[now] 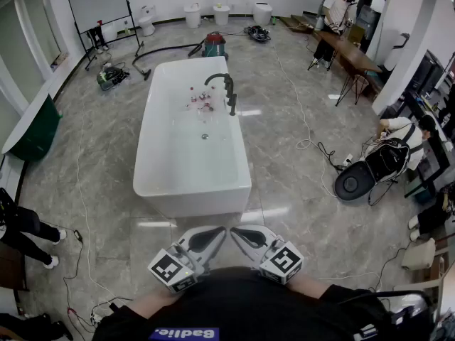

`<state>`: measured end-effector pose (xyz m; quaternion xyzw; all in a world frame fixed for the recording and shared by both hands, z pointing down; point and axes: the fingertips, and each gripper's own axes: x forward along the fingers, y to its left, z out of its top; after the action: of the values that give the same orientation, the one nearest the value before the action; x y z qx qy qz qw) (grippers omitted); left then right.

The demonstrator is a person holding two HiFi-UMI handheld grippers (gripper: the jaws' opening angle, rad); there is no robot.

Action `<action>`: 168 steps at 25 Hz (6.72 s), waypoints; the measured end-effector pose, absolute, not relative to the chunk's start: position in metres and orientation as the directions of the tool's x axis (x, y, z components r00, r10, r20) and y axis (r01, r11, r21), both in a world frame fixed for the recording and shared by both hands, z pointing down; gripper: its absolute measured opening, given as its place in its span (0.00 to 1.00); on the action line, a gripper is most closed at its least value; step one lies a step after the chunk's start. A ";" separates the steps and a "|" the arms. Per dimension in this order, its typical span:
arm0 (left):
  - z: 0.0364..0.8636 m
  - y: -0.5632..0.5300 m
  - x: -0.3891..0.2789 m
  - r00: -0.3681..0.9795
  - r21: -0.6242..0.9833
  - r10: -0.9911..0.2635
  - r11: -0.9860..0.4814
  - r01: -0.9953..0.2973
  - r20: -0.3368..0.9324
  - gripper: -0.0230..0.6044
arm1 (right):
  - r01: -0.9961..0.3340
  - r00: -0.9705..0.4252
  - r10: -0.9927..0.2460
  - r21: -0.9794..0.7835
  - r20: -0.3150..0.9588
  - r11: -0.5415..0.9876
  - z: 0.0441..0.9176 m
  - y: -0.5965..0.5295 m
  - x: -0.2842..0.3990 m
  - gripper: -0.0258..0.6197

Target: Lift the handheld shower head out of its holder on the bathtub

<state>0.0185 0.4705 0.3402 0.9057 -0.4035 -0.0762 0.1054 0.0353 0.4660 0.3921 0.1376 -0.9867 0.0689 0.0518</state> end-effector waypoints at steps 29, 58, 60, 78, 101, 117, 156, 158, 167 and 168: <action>0.347 0.442 0.053 0.608 0.216 -0.793 -0.600 -0.771 -0.031 0.04 | -0.285 -0.958 -0.273 -0.177 0.089 0.942 0.407 0.419 0.080 0.04; 0.363 0.119 -0.190 0.745 0.251 -0.663 -0.734 -0.631 -0.067 0.04 | -0.558 -0.823 -0.515 -0.166 0.240 0.813 0.430 0.114 -0.132 0.04; 0.361 0.106 -0.196 0.758 0.249 -0.648 -0.747 -0.616 -0.072 0.04 | -0.577 -0.810 -0.534 -0.164 0.244 0.800 0.428 0.101 -0.137 0.04; 0.377 0.017 -0.130 0.758 0.262 -0.650 -0.742 -0.617 -0.055 0.04 | -0.579 -0.811 -0.534 -0.189 0.241 0.794 0.449 0.014 -0.072 0.04; 0.376 -0.143 -0.060 0.423 0.127 -0.905 -0.414 -0.901 0.050 0.05 | -0.310 -0.950 -0.283 -0.293 0.132 0.904 0.466 -0.139 0.041 0.05; 0.425 -0.236 -0.089 0.473 0.072 -0.865 -0.468 -0.881 0.166 0.22 | -0.410 -0.911 -0.363 -0.323 0.195 0.853 0.486 -0.153 0.050 0.05; 0.690 -0.476 -0.110 0.375 0.002 -0.821 -0.415 -0.910 0.430 0.53 | -0.586 -0.801 -0.438 -0.385 0.409 0.713 0.583 -0.198 0.121 0.05; 0.701 -0.488 -0.114 0.363 -0.005 -0.824 -0.405 -0.914 0.435 0.53 | -0.596 -0.792 -0.434 -0.388 0.428 0.703 0.591 -0.198 0.123 0.05; 0.763 -0.519 -0.129 0.322 -0.023 -0.804 -0.384 -0.923 0.501 0.54 | -0.630 -0.764 -0.423 -0.421 0.487 0.653 0.623 -0.196 0.128 0.05; 0.771 -0.522 -0.128 0.319 -0.030 -0.797 -0.388 -0.921 0.514 0.54 | -0.630 -0.764 -0.421 -0.424 0.490 0.650 0.626 -0.196 0.129 0.05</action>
<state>-0.1278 -0.5219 0.7712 0.8006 -0.5365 0.2300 0.1355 0.1290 -0.1961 0.6262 0.2948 -0.8910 0.2966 0.1767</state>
